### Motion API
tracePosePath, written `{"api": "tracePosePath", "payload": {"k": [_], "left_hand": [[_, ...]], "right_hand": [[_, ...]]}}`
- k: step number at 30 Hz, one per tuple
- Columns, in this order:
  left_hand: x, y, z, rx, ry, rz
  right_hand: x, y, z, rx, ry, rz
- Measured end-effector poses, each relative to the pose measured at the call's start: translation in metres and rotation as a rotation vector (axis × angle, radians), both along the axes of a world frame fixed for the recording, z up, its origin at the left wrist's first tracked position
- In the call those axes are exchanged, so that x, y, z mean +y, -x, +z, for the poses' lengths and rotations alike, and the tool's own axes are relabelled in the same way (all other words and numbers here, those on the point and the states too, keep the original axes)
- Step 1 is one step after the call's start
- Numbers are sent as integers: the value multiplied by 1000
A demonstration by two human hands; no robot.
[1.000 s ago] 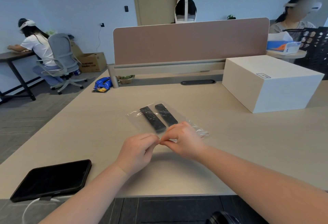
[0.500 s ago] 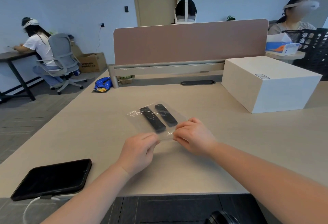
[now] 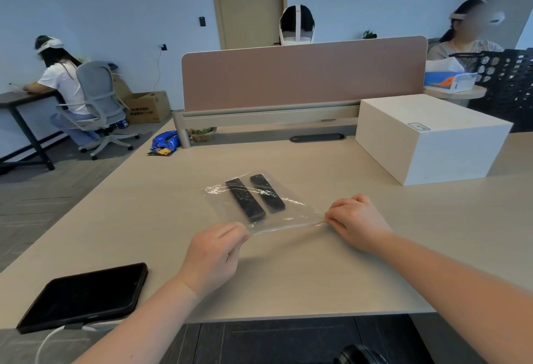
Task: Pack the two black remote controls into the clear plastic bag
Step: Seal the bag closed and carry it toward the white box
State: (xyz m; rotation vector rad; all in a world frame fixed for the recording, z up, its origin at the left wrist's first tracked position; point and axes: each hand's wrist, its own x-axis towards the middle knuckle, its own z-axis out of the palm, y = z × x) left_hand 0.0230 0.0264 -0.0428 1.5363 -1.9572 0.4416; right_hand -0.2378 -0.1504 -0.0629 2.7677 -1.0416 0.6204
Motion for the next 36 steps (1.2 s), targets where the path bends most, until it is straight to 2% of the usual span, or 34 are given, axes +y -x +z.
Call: {"api": "tracePosePath", "payload": {"k": [4, 7, 12, 14, 16, 19, 21, 23, 27, 31, 36], "left_hand": [[-1, -3, -1, 7, 5, 54], [3, -15, -5, -16, -34, 59], [10, -13, -9, -36, -228, -49], [11, -8, -4, 14, -239, -45], [7, -1, 3, 161, -218, 67], [-16, -3, 5, 354, -245, 359], [-34, -7, 2, 418, -400, 491], [-50, -11, -5, 427, -539, 520], [-75, -5, -15, 388, -598, 452], [-98, 3, -18, 376, -526, 362], [-131, 14, -14, 354, -482, 252]], "right_hand": [[-5, 9, -5, 76, -88, -148], [-8, 22, -5, 19, -193, -254], [3, 5, 3, 13, -318, -235], [6, -7, 6, -30, -385, -216], [7, -18, 10, -96, -448, -210], [3, -35, 19, -187, -578, -241], [-4, -47, 24, -245, -669, -283], [-11, -60, 27, -289, -751, -314], [-23, -86, 24, -290, -832, -329], [-31, -99, 20, -266, -855, -277], [-52, -92, 13, -353, -787, -261]]}}
